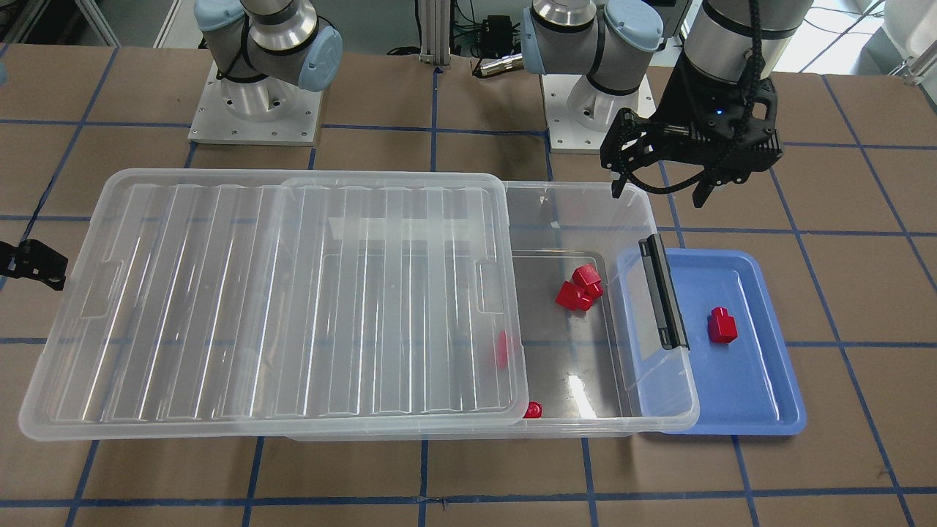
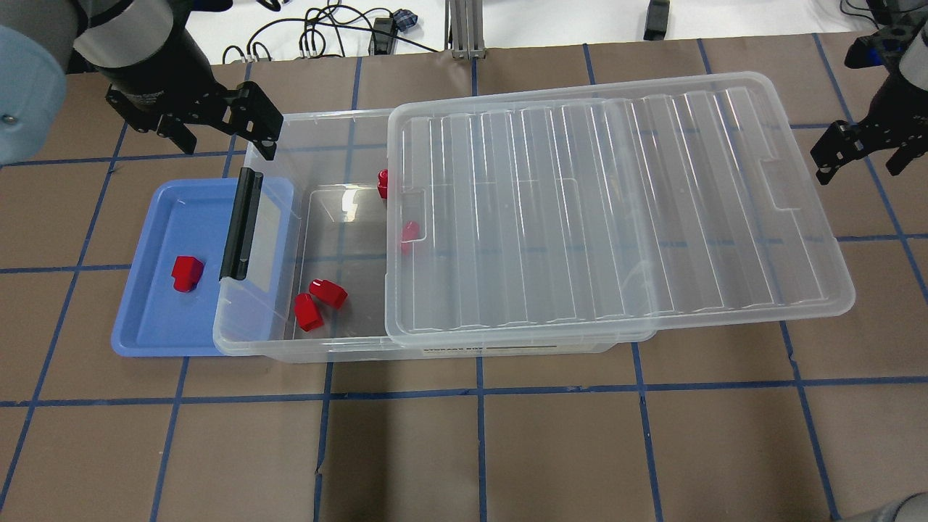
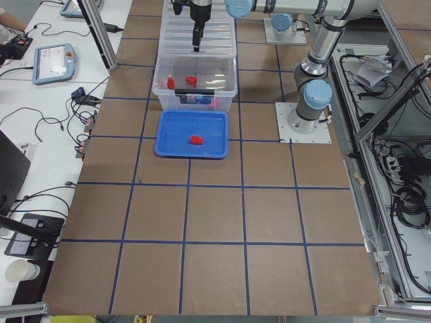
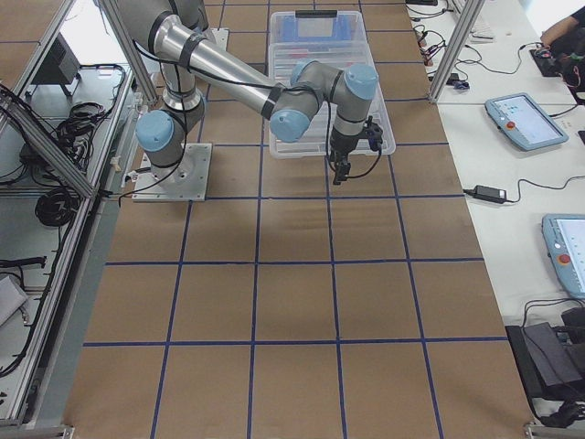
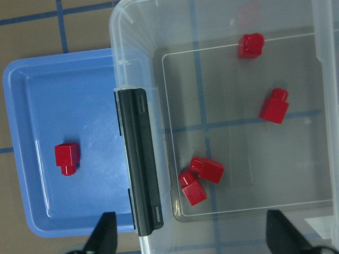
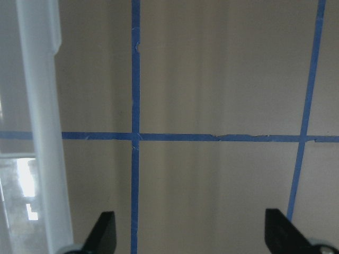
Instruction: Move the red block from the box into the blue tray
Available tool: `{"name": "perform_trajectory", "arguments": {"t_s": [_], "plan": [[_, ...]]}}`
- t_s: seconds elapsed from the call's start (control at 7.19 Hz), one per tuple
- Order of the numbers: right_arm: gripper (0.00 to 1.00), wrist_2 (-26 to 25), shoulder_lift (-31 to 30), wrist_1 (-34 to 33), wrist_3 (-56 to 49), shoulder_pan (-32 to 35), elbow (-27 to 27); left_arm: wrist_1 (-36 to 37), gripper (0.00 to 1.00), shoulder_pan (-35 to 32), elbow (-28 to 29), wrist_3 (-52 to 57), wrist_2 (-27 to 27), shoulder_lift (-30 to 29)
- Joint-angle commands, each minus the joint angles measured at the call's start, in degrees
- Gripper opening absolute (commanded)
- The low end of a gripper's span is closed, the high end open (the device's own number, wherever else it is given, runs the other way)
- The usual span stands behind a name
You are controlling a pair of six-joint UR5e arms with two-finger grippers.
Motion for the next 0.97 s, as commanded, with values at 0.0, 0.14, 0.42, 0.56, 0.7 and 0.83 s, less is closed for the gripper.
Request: {"name": "perform_trajectory", "arguments": {"t_s": [0.0, 0.14, 0.42, 0.56, 0.7, 0.83], "plan": [[1.00, 0.0, -0.1, 0.3, 0.1, 0.4, 0.6, -2.5, 1.00, 0.3, 1.9, -0.7, -0.5, -0.3], [1.00, 0.5, -0.3, 0.3, 0.2, 0.4, 1.0, -3.8, 1.00, 0.1, 2.3, -0.8, 0.1, -0.7], [1.00, 1.4, -0.6, 0.5, 0.4, 0.5, 1.6, -3.9, 1.00, 0.1, 2.4, -0.8, -0.6, -0.6], [1.00, 1.6, -0.7, 0.4, 2.6, 1.0, 1.8, -3.9, 1.00, 0.1, 2.4, -1.3, -0.6, -0.2], [1.00, 2.9, -0.8, 0.5, 4.3, 2.1, 1.8, -3.9, 1.00, 0.1, 2.4, -2.6, -0.6, -0.4], [1.00, 3.1, -0.9, 1.4, 6.4, 2.9, 1.8, -3.9, 1.00, 0.1, 2.3, -2.7, -0.7, -0.3]]}}
